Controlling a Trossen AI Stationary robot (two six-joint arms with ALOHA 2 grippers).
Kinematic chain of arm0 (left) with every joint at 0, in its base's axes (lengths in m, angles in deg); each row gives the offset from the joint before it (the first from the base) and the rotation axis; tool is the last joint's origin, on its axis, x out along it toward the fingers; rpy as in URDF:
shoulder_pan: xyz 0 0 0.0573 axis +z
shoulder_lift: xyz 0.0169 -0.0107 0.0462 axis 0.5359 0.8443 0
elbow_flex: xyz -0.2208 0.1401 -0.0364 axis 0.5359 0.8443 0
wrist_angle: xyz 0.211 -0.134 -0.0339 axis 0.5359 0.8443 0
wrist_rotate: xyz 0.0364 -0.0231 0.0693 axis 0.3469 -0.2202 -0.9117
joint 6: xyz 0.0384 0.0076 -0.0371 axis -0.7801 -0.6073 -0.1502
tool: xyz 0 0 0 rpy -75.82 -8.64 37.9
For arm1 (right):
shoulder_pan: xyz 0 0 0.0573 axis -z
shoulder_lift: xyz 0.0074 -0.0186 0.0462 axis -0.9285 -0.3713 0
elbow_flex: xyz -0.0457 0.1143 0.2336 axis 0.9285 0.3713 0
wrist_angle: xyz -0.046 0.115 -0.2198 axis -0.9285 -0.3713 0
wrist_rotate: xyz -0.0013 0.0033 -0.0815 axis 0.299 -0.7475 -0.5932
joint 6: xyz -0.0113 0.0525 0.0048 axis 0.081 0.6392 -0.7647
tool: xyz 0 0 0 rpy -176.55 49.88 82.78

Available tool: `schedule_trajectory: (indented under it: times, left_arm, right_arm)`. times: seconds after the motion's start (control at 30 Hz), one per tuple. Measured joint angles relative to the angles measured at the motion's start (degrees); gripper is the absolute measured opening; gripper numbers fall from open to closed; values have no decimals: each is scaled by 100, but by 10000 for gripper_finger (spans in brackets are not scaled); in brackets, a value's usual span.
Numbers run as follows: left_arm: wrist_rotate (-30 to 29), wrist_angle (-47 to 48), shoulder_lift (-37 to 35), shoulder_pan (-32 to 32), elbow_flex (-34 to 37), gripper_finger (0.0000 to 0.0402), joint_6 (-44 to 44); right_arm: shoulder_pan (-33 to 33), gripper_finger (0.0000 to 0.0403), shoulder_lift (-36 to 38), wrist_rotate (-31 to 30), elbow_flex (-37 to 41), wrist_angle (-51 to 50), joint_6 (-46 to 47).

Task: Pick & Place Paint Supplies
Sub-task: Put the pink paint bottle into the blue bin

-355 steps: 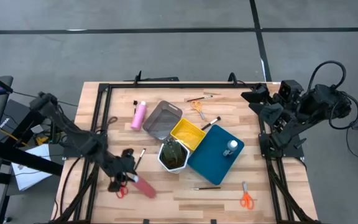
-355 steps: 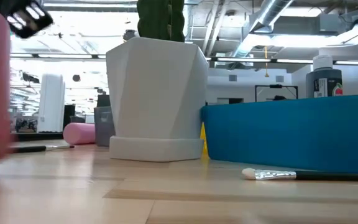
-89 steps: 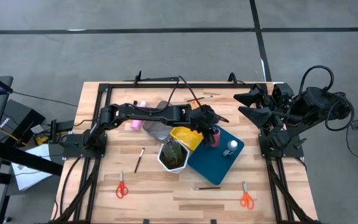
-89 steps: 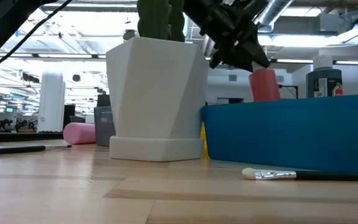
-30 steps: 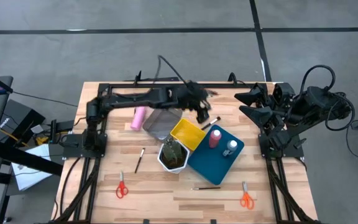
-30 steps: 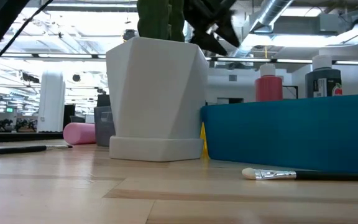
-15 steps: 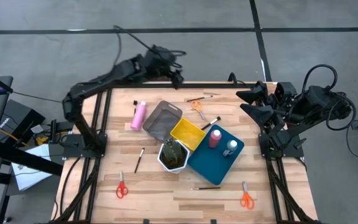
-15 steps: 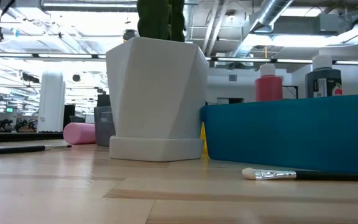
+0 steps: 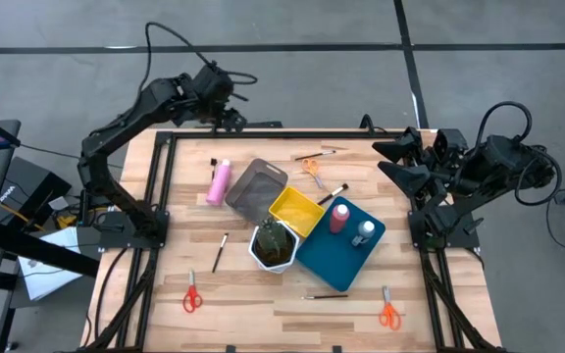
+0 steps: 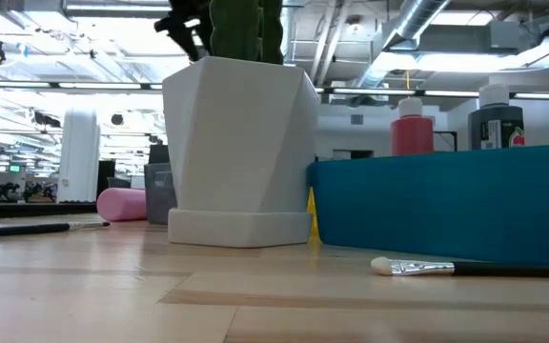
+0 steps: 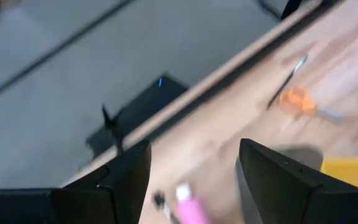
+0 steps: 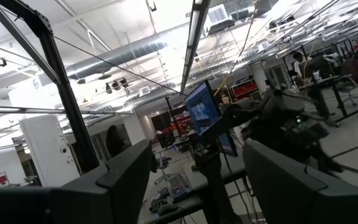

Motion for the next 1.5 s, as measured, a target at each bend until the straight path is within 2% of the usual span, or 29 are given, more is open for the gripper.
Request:
schedule_trajectory:
  times: [0.3,0.43,0.57,0.77,0.97,1.2,1.5]
  left_arm:
    - [86,1334,-1,-70,9,237,499]
    - [98,1406,-288,-112,603,237,942]
    - [371,864,-912,-176,1986,237,1610]
    - [971,-950,-1960,-425,4393,237,2245]
    - [1207,-2089,-2453,-831,6238,245,2830]
    - [1440,-3144,-2505,-1108,7176,276,3199]
    - [1086,-3660,-2503,-1106,7543,290,3248]
  right_arm:
    - [0,249,0,-95,0,-4,0]
    - [0,249,0,-95,0,-9,2]
    - [0,249,0,-95,2,-32,2]
    - [0,249,0,-95,2,-44,2]
    - [0,249,0,-93,2,-44,12]
    - [0,249,0,-253,2,-28,46]
    - [0,249,0,-268,2,-22,114]
